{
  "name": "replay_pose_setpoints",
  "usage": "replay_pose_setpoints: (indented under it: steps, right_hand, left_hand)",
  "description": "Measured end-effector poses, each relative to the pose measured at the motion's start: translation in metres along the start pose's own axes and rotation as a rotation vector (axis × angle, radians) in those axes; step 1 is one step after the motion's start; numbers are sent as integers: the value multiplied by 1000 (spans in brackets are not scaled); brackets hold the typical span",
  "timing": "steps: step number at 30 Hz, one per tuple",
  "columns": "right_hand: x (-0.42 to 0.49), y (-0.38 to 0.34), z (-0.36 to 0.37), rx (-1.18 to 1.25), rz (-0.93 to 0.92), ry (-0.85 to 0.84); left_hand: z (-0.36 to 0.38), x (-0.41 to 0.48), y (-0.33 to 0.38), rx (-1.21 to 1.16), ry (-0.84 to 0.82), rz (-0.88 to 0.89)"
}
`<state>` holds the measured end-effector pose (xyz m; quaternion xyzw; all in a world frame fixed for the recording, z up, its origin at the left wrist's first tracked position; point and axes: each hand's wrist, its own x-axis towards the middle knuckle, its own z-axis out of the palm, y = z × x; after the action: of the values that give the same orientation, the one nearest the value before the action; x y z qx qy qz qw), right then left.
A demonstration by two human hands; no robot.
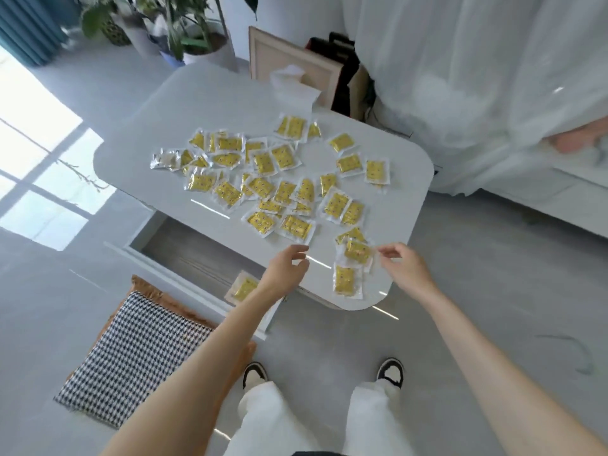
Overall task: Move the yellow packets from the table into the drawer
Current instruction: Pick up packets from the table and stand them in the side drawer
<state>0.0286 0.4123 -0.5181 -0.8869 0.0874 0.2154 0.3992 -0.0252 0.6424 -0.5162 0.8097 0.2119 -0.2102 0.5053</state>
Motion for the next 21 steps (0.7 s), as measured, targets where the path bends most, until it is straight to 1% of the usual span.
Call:
replay_pose_setpoints:
  steps: [4,7,12,15,18,21]
  right_hand:
    - [25,27,-76,-23,-53,-28]
    - [49,44,-133,-27,-87,-41]
    - [84,51,-200,-71,-130,-67]
    - [113,42,-225,-108,-135,-107]
    - [141,31,-234,-145,-163,-143]
    - [182,18,-243,-190,-181,-203]
  left_hand:
    - [56,17,51,-4,84,-9]
    - [96,26,92,-52,117,-13]
    - [132,41,140,-74,152,-5]
    - [138,58,161,-77,155,-23]
    - [135,81,173,-99,138,-48]
    - [139,120,191,-116,149,-84]
